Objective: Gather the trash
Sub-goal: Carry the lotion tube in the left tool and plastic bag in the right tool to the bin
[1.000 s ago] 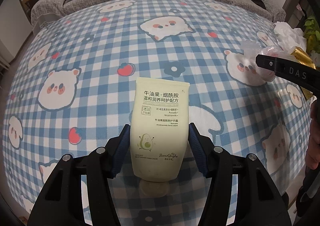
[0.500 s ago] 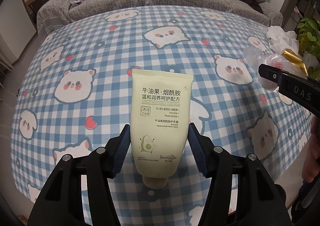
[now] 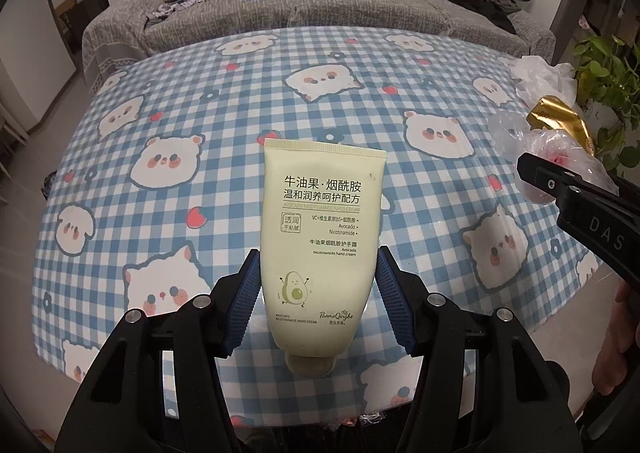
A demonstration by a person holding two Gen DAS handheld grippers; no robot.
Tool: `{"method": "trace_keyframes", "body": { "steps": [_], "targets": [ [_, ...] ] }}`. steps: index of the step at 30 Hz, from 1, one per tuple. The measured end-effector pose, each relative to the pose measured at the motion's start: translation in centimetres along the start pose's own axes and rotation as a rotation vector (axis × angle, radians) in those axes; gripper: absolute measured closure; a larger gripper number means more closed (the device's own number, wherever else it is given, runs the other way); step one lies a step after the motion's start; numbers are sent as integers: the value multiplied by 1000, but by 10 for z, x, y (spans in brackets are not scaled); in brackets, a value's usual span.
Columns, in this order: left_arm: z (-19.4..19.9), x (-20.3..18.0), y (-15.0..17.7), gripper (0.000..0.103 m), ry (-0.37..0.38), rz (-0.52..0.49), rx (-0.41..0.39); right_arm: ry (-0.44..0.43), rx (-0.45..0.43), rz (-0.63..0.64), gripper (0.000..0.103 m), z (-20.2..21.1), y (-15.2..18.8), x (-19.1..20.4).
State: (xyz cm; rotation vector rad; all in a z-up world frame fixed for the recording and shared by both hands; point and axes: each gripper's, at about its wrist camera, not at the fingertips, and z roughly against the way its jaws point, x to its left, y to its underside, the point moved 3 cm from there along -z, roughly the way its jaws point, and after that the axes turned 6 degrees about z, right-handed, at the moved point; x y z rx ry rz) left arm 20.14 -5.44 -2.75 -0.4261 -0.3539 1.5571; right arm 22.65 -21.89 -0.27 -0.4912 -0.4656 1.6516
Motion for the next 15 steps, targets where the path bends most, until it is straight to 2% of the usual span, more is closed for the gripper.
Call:
{"method": "trace_keyframes", "body": {
  "steps": [15],
  "targets": [
    [46,-7,49,47,13,-7,-43,17,-59,0,54,63,54,10]
  ]
}}
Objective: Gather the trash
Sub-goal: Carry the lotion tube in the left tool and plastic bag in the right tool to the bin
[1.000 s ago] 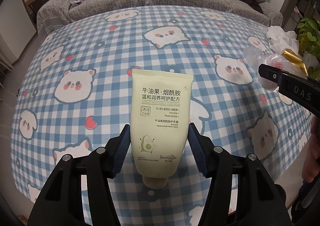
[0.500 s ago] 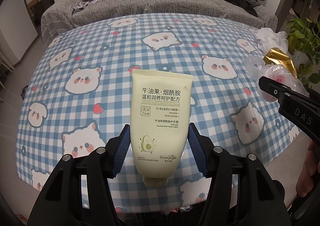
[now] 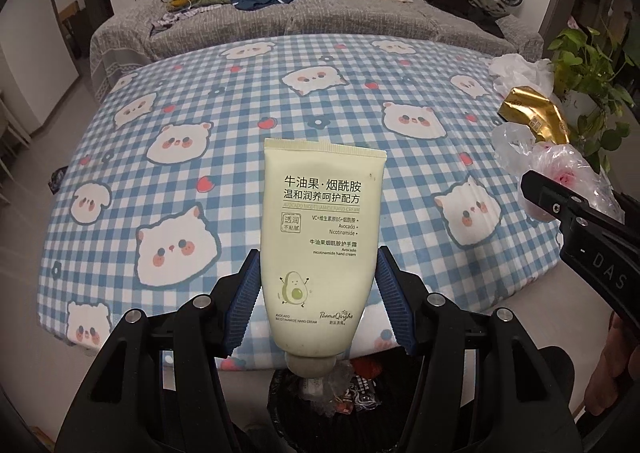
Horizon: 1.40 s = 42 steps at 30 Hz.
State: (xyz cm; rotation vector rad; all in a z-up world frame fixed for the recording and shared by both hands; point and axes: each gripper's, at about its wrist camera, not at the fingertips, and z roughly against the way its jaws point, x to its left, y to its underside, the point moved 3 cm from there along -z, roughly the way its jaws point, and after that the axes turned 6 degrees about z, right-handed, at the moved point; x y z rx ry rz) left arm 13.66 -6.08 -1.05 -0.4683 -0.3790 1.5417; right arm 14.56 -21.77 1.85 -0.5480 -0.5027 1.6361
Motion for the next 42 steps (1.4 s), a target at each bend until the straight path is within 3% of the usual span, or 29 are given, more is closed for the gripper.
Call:
{"method": "trace_keyframes", "body": {
  "steps": [24,42],
  "targets": [
    [72,2,95,47,30,18,-42,-13,-34,-19,54,83,99,21],
    [75,10,148,47,31,55,-9,-17,-16,-25,54,104,154,35]
  ]
}}
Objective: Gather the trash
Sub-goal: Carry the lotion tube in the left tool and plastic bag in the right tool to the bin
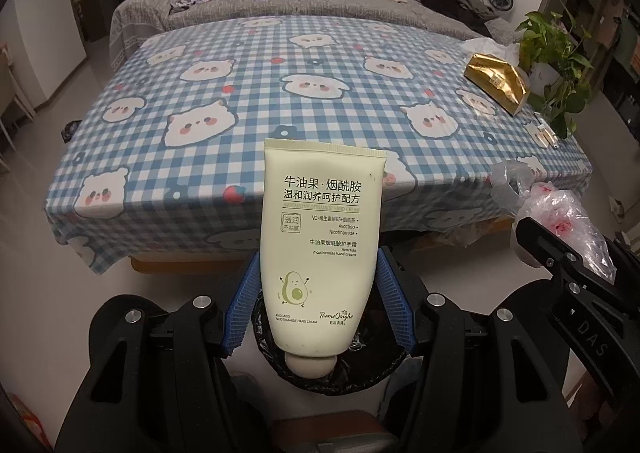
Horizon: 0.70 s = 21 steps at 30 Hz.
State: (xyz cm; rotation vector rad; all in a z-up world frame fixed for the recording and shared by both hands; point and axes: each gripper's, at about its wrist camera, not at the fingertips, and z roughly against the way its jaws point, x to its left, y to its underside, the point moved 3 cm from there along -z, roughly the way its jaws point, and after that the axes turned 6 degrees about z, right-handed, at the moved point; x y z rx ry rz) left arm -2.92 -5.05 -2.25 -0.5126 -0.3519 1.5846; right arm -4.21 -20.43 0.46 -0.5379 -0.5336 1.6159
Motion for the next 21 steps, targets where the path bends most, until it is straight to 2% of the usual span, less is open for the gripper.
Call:
{"method": "trace_keyframes", "body": {
  "steps": [12,21],
  "targets": [
    [2,3,27,47,-4,-1,-12,-15,24,-10,54,-6,28,5],
    [-30,10,43,47,-8,12,25,-22,57,-8,54,-29,48,8]
  ]
}}
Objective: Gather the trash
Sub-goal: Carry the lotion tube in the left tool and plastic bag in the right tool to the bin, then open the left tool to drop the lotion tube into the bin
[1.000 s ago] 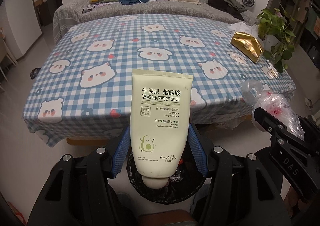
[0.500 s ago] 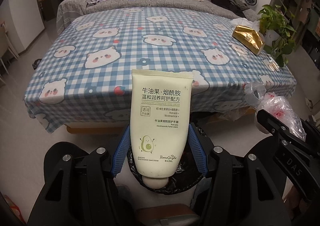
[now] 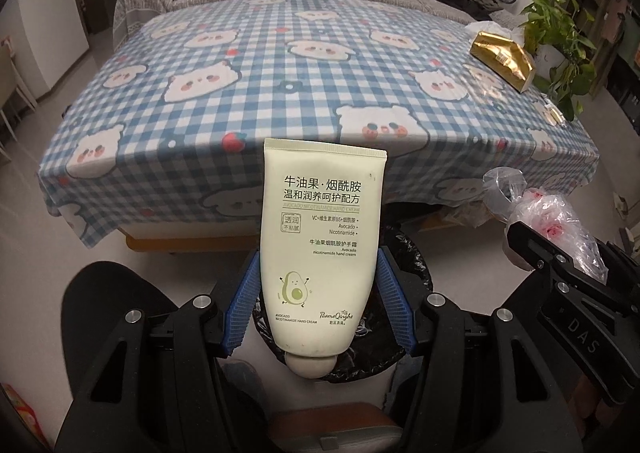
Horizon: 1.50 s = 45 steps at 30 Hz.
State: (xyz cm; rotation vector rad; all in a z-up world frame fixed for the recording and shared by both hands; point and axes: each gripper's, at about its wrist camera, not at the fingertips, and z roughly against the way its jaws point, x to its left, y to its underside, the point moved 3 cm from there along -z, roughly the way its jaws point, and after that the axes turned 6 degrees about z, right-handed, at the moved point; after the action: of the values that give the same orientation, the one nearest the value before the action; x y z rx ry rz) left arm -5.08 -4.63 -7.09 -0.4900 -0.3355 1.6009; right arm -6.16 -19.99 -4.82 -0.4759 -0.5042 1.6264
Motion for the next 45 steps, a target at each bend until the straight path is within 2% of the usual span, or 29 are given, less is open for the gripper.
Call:
{"method": "trace_keyframes", "body": {
  "steps": [18,21,28,37,40,41,42,44,45],
  "targets": [
    [-105,16,21,47,3,26,104,1,100,-24,54,-95,21,-12],
    [-125,15,23,47,-12,18,127,1,121,-26,54,-111,24,-14],
    [-167,6,32,47,15,24,175,-3,160,-55,54,-136,33,-28],
    [-188,-22,33,47,58,-9,197,23,194,-91,54,-157,41,-47],
    [-191,-25,31,45,44,-17,190,31,198,-93,54,-161,42,-50],
    [-191,-25,31,40,35,-19,182,32,200,-94,54,-160,45,-51],
    [-191,-24,31,26,29,-18,175,34,203,-95,54,-161,46,-52],
    [-187,-18,27,17,23,0,159,37,215,-98,54,-164,48,-53],
    [-185,-12,25,16,26,12,163,34,215,-96,54,-165,48,-52]
  ]
}}
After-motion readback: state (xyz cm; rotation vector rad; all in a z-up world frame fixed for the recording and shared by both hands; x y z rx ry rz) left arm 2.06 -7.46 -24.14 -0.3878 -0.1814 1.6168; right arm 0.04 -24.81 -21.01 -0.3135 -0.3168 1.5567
